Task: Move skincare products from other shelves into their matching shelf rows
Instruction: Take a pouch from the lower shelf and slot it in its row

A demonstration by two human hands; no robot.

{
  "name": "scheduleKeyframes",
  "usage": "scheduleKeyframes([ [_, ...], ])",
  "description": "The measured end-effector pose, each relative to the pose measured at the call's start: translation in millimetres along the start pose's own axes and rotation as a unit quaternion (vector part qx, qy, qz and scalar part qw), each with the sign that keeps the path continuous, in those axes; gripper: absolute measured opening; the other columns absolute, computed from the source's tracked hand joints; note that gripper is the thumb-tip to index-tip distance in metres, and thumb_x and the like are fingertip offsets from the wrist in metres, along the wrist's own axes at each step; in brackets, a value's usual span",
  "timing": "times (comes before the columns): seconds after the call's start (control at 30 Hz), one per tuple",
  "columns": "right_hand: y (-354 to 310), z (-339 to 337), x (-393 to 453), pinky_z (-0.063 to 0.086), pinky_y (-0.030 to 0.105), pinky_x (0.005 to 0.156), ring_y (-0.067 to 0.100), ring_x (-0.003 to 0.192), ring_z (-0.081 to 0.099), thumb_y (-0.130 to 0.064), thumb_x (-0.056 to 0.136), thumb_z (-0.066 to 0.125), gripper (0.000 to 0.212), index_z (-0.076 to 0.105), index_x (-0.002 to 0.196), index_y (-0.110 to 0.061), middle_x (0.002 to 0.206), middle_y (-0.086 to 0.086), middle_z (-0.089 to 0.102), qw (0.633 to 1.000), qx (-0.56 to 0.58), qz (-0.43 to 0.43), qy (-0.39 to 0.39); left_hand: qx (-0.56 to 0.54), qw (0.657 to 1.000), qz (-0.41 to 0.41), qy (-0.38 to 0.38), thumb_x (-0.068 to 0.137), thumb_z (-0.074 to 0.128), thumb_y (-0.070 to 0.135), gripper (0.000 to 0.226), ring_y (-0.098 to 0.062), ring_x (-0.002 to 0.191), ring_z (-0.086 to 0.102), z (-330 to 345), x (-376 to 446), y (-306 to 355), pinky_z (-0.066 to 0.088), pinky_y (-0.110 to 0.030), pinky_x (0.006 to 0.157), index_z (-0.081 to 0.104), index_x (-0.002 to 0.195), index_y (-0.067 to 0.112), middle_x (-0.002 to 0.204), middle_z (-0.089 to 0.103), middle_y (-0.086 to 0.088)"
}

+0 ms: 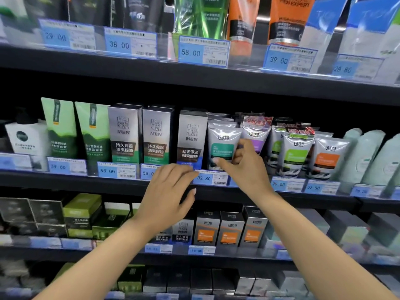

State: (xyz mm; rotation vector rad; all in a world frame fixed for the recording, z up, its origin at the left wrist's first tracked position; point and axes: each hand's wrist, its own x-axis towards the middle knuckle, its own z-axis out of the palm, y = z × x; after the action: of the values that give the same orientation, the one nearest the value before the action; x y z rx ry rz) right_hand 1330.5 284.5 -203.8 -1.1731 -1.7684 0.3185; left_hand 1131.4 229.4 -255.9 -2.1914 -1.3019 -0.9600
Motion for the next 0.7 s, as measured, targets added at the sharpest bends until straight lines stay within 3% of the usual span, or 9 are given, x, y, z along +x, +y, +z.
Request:
scheduleKeyframes([
  [0.1, 0.6, -2.0, 0.0, 0.045, 0.016, 0.056, -0.001, 0.070, 0.060, -0.043, 0.077, 0.074, 0.054, 0.043, 0.114, -0.020, 0.083, -0.015, 0.062, 0.999, -0.031, 0.000, -0.014, 0.006, 1.000, -0.007, -0.008, 0.088, 0.054, 0.029, 0.038, -0.020, 0.114, 0.048, -0.1, -0.6, 1.6, 0.032, -0.033, 0.102, 0.061, 0.120, 0.012, 0.120, 0.058, -0.001],
  [0.2, 0.7, -4.9, -3.6, 0.049, 0.021, 0.061, 0.006, 0.079, 0.062, -0.050, 0.078, 0.069, 0.058, 0.044, 0.120, -0.019, 0.085, -0.016, 0.060, 0.998, -0.055, -0.005, -0.029, 0.015, 0.999, -0.022, -0.030, 0.089, 0.049, 0.032, 0.041, -0.020, 0.117, 0.046, -3.4, -1.0, 6.0, 0.032, -0.035, 0.104, 0.058, 0.124, 0.013, 0.122, 0.057, -0.001],
  [0.3, -0.5, -15.7, -11.8, 0.047, 0.024, 0.082, 0.011, 0.107, 0.056, -0.053, 0.080, 0.065, 0.072, 0.037, 0.137, -0.020, 0.115, -0.008, 0.059, 0.999, -0.046, -0.002, -0.030, 0.018, 0.998, -0.037, -0.045, 0.089, 0.047, 0.035, 0.046, -0.022, 0.119, 0.047, -12.3, -3.3, 12.7, 0.037, -0.041, 0.104, 0.054, 0.129, 0.012, 0.126, 0.055, -0.002],
  [0.4, -0.9, -31.8, -27.6, 0.034, 0.028, 0.104, 0.015, 0.129, 0.039, -0.050, 0.085, 0.060, 0.070, 0.034, 0.143, -0.020, 0.139, -0.002, 0.046, 0.996, -0.073, -0.049, -0.026, 0.027, 0.997, -0.055, -0.039, 0.088, 0.050, 0.033, 0.048, -0.025, 0.117, 0.051, -27.2, -11.0, 24.3, 0.042, -0.040, 0.101, 0.055, 0.130, 0.008, 0.127, 0.056, -0.006],
  [0.57, 4.0, -50.8, -69.8, 0.023, 0.019, 0.105, 0.014, 0.129, 0.036, -0.039, 0.088, 0.061, 0.057, 0.045, 0.137, -0.014, 0.137, 0.000, 0.049, 0.975, -0.124, -0.170, -0.075, 0.081, 0.992, -0.077, -0.059, 0.089, 0.052, 0.035, 0.050, -0.025, 0.114, 0.053, -55.7, -40.2, 57.7, 0.037, -0.037, 0.104, 0.054, 0.130, 0.007, 0.125, 0.058, -0.008],
  [0.7, 10.5, -57.2, -113.3, 0.030, 0.028, 0.104, 0.023, 0.123, 0.046, -0.040, 0.087, 0.060, 0.058, 0.049, 0.134, -0.008, 0.131, 0.008, 0.055, 0.950, -0.135, -0.249, -0.133, 0.106, 0.981, -0.130, -0.100, 0.091, 0.047, 0.041, 0.051, -0.023, 0.116, 0.053, -82.1, -83.2, 99.9, 0.034, -0.033, 0.106, 0.055, 0.130, 0.009, 0.126, 0.059, -0.006],
])
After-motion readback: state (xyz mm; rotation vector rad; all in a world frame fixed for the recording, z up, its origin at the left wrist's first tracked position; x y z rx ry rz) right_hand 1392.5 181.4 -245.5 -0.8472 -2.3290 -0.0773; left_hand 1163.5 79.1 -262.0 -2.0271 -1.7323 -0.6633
